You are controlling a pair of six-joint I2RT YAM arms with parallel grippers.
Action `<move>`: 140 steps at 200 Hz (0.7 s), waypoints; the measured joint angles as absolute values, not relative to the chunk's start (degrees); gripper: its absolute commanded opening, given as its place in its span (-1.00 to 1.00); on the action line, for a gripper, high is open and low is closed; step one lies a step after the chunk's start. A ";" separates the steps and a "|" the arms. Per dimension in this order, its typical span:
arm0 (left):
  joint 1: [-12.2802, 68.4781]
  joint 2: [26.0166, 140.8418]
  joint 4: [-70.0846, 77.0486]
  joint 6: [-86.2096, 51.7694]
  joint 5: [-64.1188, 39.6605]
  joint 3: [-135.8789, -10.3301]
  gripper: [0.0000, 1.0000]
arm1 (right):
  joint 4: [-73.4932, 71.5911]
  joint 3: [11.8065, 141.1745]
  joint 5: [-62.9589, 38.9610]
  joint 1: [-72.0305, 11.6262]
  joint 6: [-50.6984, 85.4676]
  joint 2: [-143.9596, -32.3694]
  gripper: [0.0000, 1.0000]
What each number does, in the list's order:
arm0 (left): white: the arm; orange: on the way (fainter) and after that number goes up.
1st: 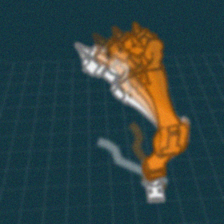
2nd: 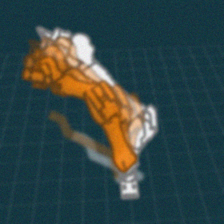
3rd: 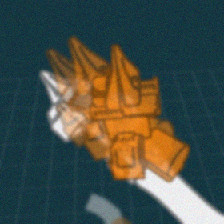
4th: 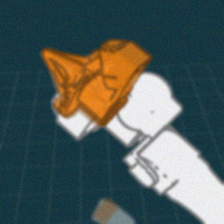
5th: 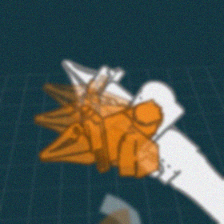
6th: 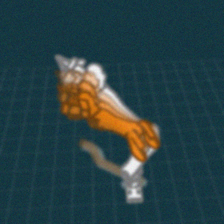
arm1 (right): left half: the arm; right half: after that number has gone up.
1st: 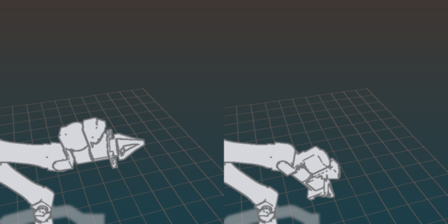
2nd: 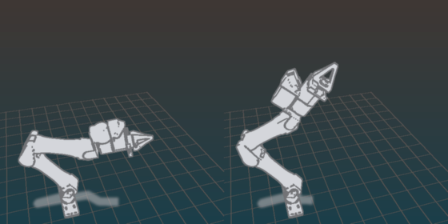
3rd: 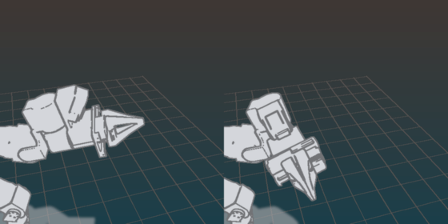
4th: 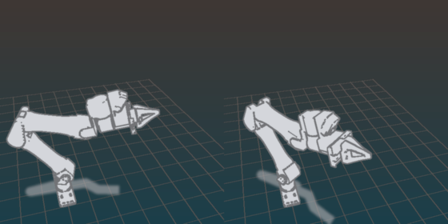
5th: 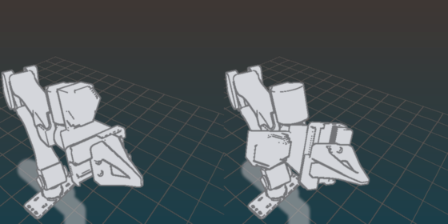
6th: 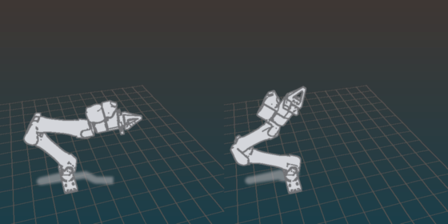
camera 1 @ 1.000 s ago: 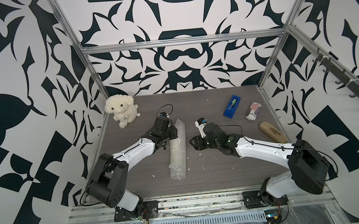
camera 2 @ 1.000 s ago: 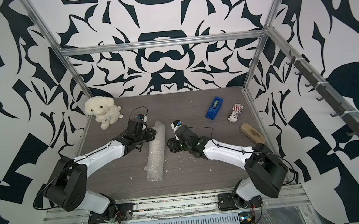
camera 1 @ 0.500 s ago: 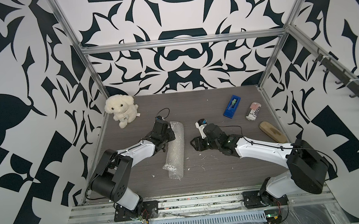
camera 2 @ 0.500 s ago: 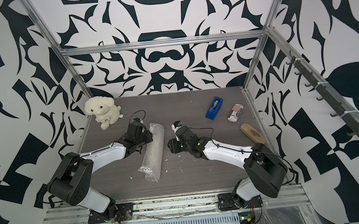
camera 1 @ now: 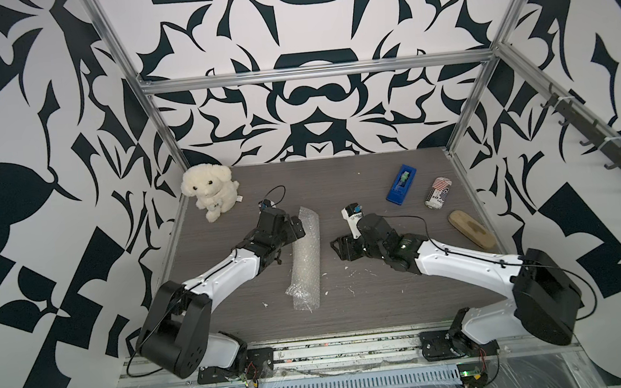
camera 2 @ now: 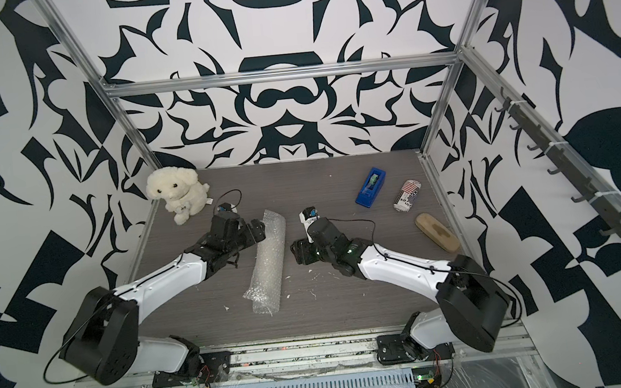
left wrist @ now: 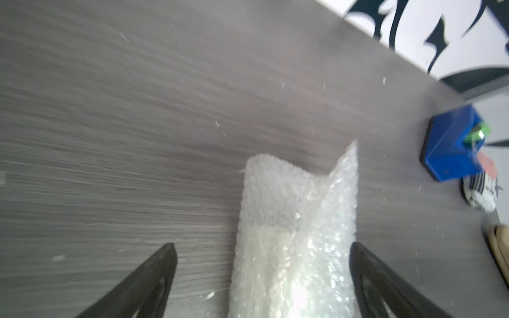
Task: Wrap vases in bubble wrap
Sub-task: Adjust the wrapped vase at the center of the board, then reset both arms
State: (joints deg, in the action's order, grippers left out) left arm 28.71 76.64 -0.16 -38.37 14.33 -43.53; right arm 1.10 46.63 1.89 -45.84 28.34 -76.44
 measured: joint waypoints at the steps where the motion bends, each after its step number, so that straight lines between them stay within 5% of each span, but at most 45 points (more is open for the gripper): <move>1: 28.69 76.27 -0.32 -38.28 14.63 -43.53 0.99 | 1.17 46.61 2.24 -45.84 28.16 -76.01 0.64; 17: 28.51 70.00 -2.07 -36.21 20.58 -43.81 0.99 | 0.99 45.60 7.29 -45.89 24.67 -71.37 0.97; 67: 18.44 59.07 8.99 -21.98 32.40 -37.63 0.99 | -12.60 30.11 25.65 -39.27 7.42 -55.83 0.99; 99: 7.18 64.47 14.70 -15.70 32.36 -30.30 0.99 | -17.10 22.76 26.17 -23.14 1.52 -54.74 0.99; 140: 3.97 76.55 27.44 -7.88 28.53 -24.47 0.99 | -31.88 12.58 25.32 -16.71 -6.35 -61.76 0.99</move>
